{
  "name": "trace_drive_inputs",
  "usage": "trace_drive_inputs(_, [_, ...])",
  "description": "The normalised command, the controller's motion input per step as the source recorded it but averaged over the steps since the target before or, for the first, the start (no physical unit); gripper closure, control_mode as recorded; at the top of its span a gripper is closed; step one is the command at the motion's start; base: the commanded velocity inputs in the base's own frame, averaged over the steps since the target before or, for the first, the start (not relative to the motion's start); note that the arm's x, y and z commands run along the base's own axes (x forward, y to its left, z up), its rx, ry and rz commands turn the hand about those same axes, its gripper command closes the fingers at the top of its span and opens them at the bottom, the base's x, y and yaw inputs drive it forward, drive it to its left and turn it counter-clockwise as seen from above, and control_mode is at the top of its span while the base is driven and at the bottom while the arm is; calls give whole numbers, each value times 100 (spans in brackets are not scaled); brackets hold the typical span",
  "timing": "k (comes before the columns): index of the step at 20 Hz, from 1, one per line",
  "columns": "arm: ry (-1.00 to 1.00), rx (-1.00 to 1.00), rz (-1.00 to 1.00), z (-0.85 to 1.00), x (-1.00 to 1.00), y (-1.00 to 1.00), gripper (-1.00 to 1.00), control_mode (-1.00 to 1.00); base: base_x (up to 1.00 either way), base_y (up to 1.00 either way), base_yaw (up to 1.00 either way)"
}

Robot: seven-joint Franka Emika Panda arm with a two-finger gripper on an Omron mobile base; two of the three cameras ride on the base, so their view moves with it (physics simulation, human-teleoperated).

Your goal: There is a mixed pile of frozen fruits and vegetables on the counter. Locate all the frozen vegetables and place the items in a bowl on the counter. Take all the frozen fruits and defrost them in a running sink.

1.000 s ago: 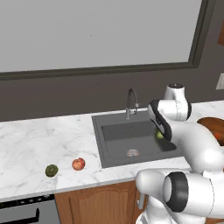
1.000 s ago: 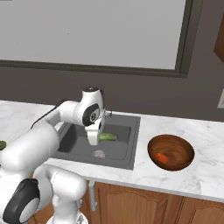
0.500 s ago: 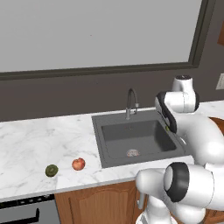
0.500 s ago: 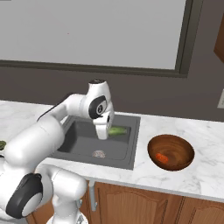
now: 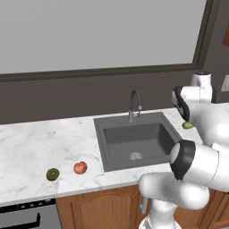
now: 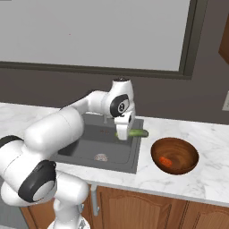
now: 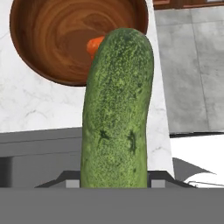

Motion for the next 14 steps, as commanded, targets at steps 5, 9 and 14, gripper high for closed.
trace_drive_inputs(5, [0, 5, -1, 2, 0, -52, 100, -100, 0, 0, 0])
trace_drive_inputs(9, [-2, 8, 0, 0, -10, -47, 100, -100, 0, 0, 0])
trace_drive_inputs(14, [0, 6, 0, 0, -5, -51, 100, -100, 0, 0, 0])
